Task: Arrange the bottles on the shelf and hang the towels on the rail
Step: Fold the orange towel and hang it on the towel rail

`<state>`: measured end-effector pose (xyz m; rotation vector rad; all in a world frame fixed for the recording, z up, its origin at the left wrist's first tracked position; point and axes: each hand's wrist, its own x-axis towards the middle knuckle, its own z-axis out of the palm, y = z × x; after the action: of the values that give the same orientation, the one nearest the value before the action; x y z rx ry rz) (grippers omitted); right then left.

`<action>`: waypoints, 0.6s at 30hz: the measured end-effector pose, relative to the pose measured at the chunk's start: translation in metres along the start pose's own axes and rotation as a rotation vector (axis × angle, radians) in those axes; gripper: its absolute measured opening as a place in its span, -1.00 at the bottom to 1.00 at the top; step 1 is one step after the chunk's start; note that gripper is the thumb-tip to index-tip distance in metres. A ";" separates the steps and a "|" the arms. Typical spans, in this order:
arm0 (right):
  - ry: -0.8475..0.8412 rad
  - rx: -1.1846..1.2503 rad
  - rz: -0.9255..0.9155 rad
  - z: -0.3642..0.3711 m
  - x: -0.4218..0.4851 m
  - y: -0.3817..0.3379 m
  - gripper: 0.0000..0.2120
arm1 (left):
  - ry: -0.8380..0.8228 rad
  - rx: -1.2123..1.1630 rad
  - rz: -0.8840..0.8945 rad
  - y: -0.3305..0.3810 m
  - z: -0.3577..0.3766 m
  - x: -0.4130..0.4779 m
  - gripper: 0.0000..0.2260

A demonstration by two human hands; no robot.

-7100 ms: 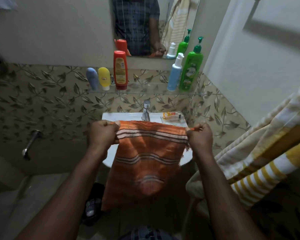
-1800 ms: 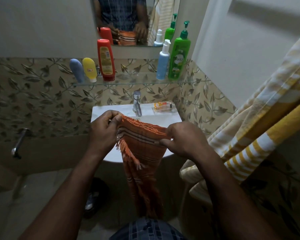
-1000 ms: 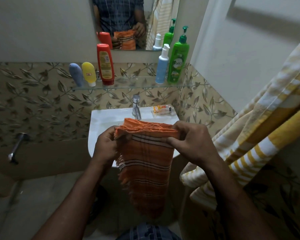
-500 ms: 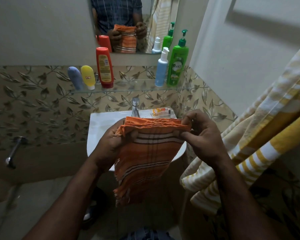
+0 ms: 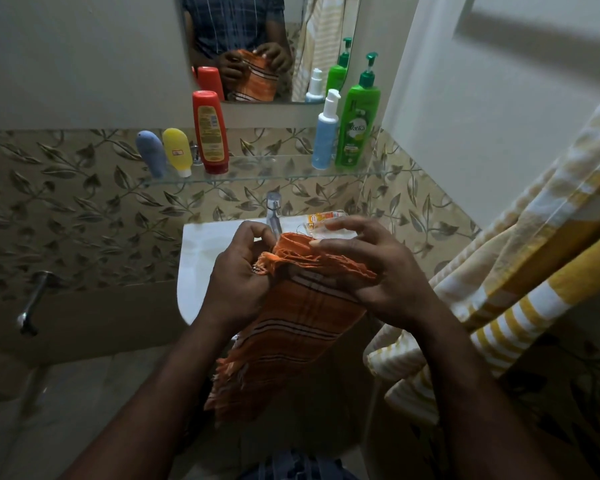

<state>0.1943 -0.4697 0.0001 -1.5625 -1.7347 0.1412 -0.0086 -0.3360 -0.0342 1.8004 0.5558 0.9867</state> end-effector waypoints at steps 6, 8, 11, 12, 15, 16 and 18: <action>0.081 -0.024 -0.099 0.007 0.006 0.004 -0.60 | 0.036 0.134 0.030 -0.007 -0.001 -0.001 -0.56; 0.097 -0.028 -0.107 0.009 0.006 0.006 -0.68 | 0.042 0.173 0.055 -0.005 0.000 -0.003 -0.57; 0.149 0.008 -0.109 0.011 0.005 0.006 -0.71 | 0.061 0.190 0.101 -0.003 0.001 -0.003 -0.61; 0.156 0.030 -0.112 0.011 0.005 0.005 -0.72 | 0.056 0.172 0.114 -0.003 0.001 -0.003 -0.66; 0.120 -0.026 -0.122 0.011 0.008 0.005 -0.70 | 0.044 0.120 0.114 -0.003 0.001 -0.005 -0.79; 0.097 -0.063 -0.119 0.011 0.009 0.005 -0.68 | 0.050 0.112 0.108 -0.002 0.001 -0.005 -0.79; 0.069 -0.106 -0.110 0.012 0.010 0.005 -0.64 | 0.054 0.078 0.089 -0.002 0.003 -0.005 -0.79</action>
<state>0.1920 -0.4546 -0.0064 -1.5247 -1.7937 -0.0603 -0.0091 -0.3406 -0.0386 1.8863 0.5583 1.0896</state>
